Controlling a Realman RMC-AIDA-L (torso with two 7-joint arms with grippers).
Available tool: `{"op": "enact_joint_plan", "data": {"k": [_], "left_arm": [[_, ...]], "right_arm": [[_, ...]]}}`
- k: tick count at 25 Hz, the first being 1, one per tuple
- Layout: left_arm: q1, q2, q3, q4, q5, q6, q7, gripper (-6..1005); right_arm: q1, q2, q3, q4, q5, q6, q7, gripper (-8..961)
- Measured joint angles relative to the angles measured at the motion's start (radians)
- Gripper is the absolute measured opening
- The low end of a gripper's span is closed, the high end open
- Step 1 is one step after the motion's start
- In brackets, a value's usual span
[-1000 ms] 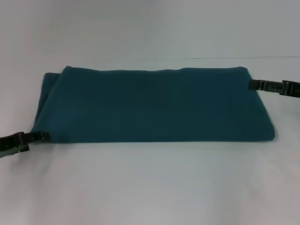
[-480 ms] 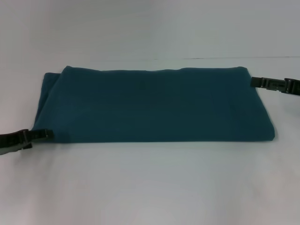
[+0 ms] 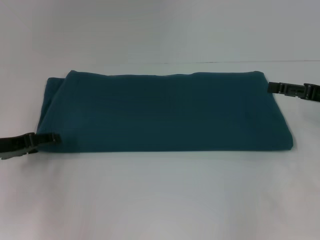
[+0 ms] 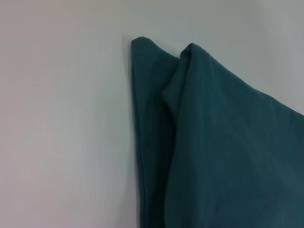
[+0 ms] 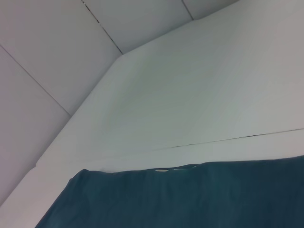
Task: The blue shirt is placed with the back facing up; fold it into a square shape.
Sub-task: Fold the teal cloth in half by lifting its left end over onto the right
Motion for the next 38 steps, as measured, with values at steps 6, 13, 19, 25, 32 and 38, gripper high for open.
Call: {"op": "enact_joint_plan", "data": {"k": [6,13,19,25,32,38], "left_arm": [[-0.013,0.001,0.000,-0.008,0.001,-0.012,0.003,888],[-0.019,0.001,0.034,-0.008,0.004,-0.023,0.000,887],[-0.022,-0.003,0.037,-0.002,0.001,-0.027,0.000,853],[-0.018,-0.003,0.030,0.000,0.000,-0.051,0.000,746],[-0.020,-0.002,0.033,-0.003,0.003,-0.063,-0.002,605],[-0.019,-0.002,0.033,-0.002,0.003,-0.072,-0.007,407]], "right_arm": [[0.000,0.000,0.000,0.000,0.000,0.000,0.000,909],[-0.001,0.000,0.001,0.002,0.000,0.000,0.000,908],[-0.001,0.000,0.002,0.003,0.000,0.004,0.000,908],[-0.002,0.000,0.002,0.002,0.000,0.005,0.000,909],[-0.001,0.000,0.003,0.002,-0.001,0.005,0.000,908],[-0.002,-0.001,0.003,0.004,-0.001,0.005,0.000,907]]}}
